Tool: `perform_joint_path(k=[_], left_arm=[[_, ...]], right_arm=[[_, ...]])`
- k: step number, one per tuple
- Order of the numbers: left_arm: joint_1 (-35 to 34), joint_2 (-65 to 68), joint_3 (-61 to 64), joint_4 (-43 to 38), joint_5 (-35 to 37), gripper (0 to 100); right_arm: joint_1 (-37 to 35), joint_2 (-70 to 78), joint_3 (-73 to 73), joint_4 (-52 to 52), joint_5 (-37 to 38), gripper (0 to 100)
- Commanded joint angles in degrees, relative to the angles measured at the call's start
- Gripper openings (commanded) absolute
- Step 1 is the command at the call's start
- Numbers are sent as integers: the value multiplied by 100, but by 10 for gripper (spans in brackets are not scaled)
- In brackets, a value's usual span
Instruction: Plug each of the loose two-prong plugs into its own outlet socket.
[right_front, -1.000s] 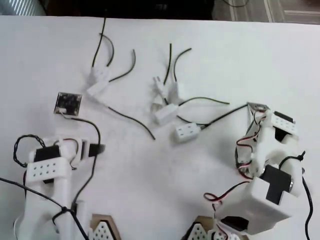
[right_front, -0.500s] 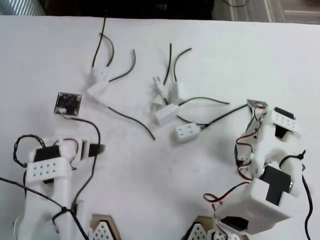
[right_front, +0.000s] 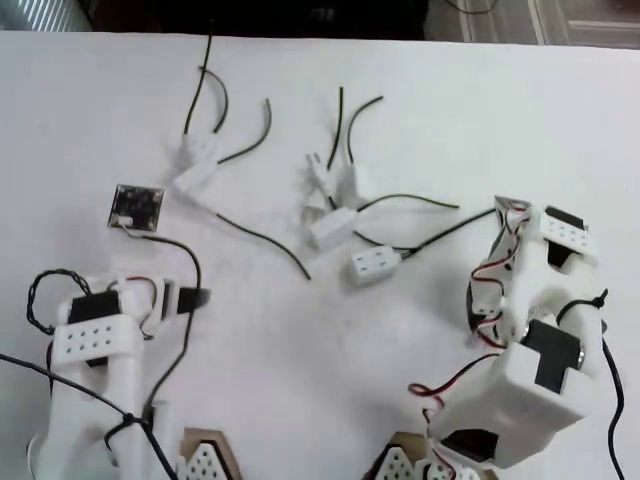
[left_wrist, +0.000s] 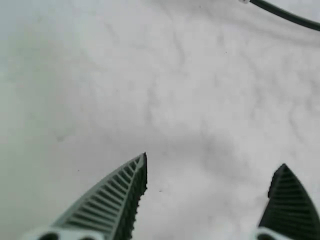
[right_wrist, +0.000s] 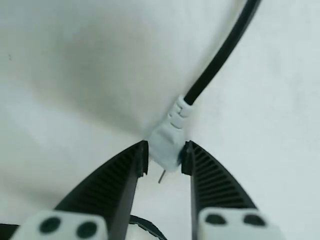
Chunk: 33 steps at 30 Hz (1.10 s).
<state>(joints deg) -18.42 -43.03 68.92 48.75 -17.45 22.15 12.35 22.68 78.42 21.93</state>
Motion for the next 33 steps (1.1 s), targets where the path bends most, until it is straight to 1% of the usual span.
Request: perform_joint_path(k=[1,5,8,14,18,19,22,26,29,33], left_arm=[[-31,-101,-9,-62,35,369],[-31,-101,-9,-62,35,369],[-31,-101,-9,-62,35,369],[-31,-101,-9,-62,35,369],[-31,-101,-9,-53,35,369],[-31,-101,-9,-53,35,369],[-31,-101,-9,-53,26,369],[-22,-101,0,-62,26,369],[-22,-101,0,-62,26,369],[-22,-101,0,-70,35,369]], right_arm=[[-13,303,-440,40,-53,94],[-57,453,-756,426,-35,85],[-40,453,-1011,523,0,15],[-22,453,-1345,840,0,18],[-22,505,-1424,840,9,18],[-48,505,-1407,831,88,18],[-57,400,-1415,1068,738,18],[-57,-356,-1380,1464,1424,18],[-84,-1226,-1213,1464,1521,18],[-611,-2360,-598,1437,1512,18]])
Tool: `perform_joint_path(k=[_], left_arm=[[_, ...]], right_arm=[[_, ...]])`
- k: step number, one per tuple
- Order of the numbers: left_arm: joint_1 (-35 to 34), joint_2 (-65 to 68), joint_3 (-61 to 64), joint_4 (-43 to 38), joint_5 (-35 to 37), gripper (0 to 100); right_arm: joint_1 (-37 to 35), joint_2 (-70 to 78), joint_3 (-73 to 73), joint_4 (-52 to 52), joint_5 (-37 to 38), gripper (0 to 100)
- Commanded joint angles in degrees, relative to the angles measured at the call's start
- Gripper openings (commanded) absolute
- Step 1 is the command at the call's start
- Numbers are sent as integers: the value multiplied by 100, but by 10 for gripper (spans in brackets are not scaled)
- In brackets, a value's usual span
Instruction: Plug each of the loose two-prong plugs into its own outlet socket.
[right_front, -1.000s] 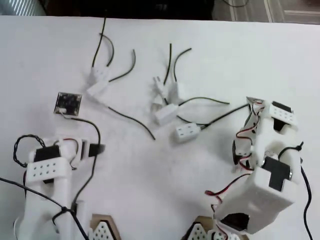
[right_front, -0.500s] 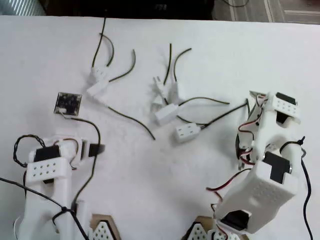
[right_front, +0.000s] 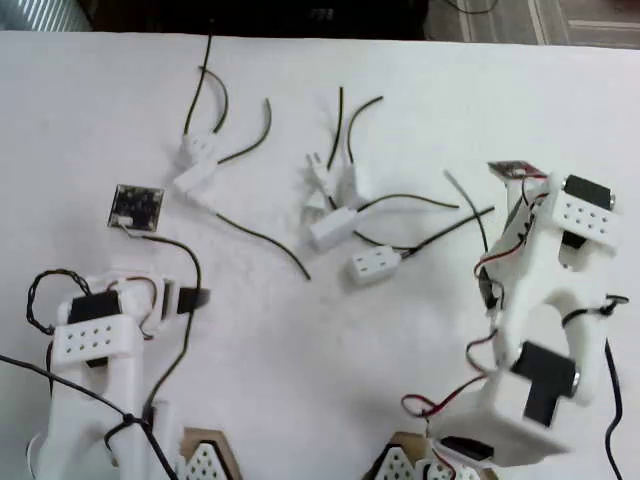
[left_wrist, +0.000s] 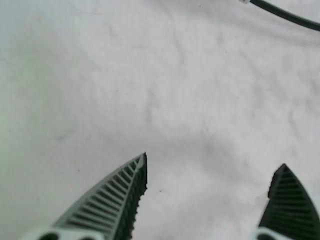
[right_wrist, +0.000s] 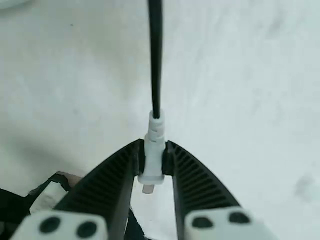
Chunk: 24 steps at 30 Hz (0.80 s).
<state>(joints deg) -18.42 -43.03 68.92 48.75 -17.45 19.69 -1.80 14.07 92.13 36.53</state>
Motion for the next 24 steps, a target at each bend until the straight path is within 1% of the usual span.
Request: perform_joint_path(k=[1,4,8,14,17,20,24], left_arm=[[-22,-101,0,-70,35,369],[-22,-101,0,-79,62,369],[-22,-101,0,-88,62,369],[-22,-127,0,-97,70,369],[-22,-127,-9,-211,97,369],[-31,-136,-9,-352,492,369],[-57,-136,-44,-492,756,369]], right_arm=[[-567,-1218,431,66,26,18],[-1156,-1938,923,-57,-35,18],[-1895,-2677,1618,-778,-747,18],[-3160,-3398,2593,-1833,-1600,18],[-3793,-3653,3051,-2527,-1952,18],[-4295,-3802,3402,-3275,-2303,18],[-4752,-3864,3692,-4031,-2646,18]])
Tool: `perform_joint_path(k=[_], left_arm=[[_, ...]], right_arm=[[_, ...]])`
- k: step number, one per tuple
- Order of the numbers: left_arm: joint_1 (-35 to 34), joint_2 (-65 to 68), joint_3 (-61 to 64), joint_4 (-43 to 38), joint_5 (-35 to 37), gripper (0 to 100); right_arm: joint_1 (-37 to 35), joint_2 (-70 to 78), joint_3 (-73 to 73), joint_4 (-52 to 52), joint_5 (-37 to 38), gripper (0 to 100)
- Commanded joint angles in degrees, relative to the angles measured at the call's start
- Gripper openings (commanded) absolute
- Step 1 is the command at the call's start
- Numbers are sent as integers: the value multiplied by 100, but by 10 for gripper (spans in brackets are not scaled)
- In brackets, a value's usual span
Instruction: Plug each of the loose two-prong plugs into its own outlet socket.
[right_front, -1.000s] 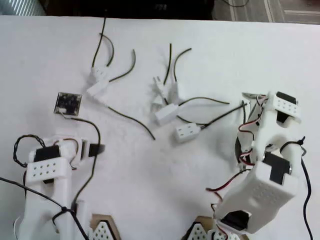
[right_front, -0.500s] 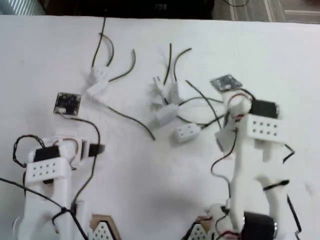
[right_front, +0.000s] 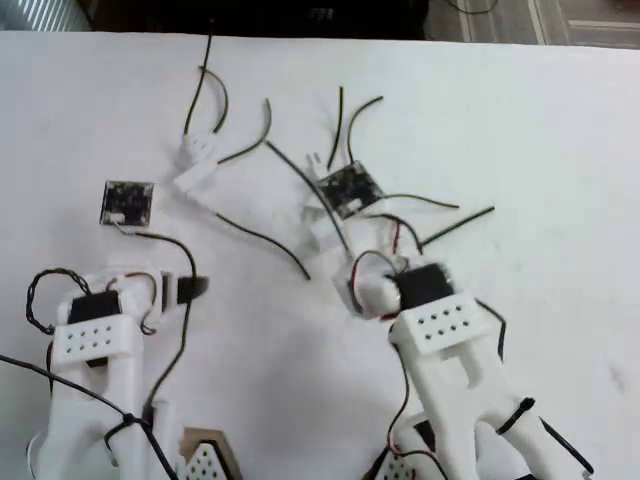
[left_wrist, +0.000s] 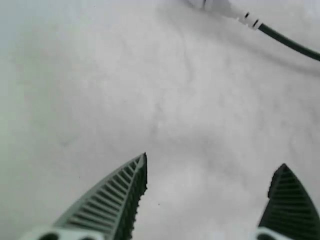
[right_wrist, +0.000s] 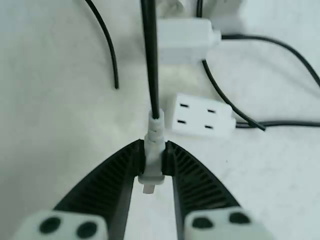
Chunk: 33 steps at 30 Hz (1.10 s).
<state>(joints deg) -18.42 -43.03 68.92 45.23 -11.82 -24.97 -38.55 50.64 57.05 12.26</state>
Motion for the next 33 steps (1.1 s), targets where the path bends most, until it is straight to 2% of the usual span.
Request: perform_joint_path(k=[1,14,21,27,33], left_arm=[[-57,-136,-53,-141,237,369],[-66,-145,-369,-132,826,373],[110,-215,-563,-105,967,373],[462,-1288,-607,264,1574,372],[1218,-2712,-563,1310,1653,373]], right_arm=[[-374,-189,79,-655,-273,18],[-2009,-189,281,-1182,-1116,18],[-2422,-549,703,-1552,-1125,18],[-2492,-2035,1600,-1991,-1116,17],[-2527,-2853,1996,-2000,-1125,17]])
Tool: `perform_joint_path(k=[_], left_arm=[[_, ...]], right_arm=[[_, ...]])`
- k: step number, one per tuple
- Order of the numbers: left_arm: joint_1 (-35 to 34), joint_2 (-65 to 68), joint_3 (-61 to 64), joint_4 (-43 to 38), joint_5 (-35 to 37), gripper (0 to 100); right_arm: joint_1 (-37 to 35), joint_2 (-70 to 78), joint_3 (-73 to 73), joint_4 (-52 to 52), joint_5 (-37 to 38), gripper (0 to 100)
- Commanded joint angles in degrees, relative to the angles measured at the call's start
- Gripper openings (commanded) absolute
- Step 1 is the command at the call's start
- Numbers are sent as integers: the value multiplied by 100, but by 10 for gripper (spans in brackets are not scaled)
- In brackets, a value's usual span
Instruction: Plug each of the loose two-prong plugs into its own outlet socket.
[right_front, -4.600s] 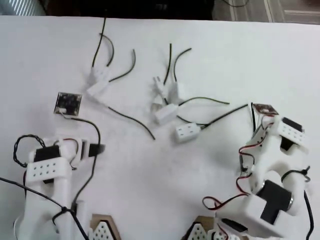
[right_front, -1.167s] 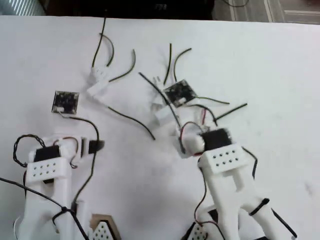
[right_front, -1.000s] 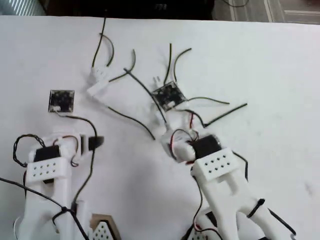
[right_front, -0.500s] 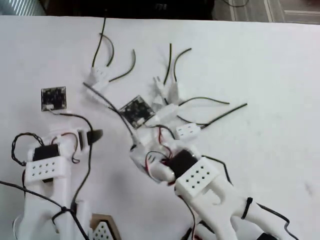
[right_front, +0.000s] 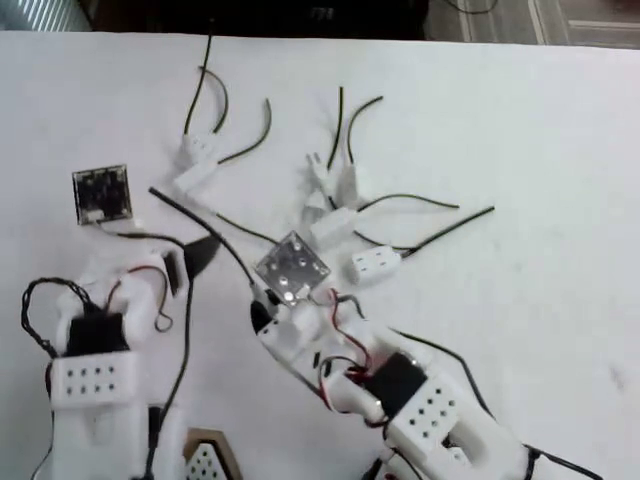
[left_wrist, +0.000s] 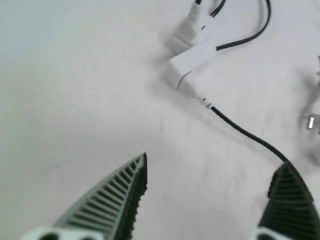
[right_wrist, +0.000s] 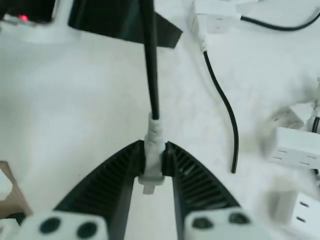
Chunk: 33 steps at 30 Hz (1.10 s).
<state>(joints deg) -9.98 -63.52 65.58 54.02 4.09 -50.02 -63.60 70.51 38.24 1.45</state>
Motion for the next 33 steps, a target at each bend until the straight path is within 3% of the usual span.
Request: perform_joint_path(k=[1,6,15,19,23,30,33], left_arm=[[470,-848,-220,554,62,373],[1068,-1648,308,651,9,373],[1710,-3240,492,1873,-651,370],[1965,-3591,941,1758,-949,369],[1736,-3688,967,1688,-949,369],[963,-3679,1011,1363,-993,373],[919,-3670,993,1310,-1345,370]], right_arm=[[-110,-374,44,-119,-44,17],[-470,-382,53,-110,-70,17],[-31,-374,79,-189,-79,17],[-22,-374,79,-198,-79,17],[127,-365,79,-171,-79,17],[2044,-365,62,-163,-79,17],[2862,-365,70,-198,-88,17]])
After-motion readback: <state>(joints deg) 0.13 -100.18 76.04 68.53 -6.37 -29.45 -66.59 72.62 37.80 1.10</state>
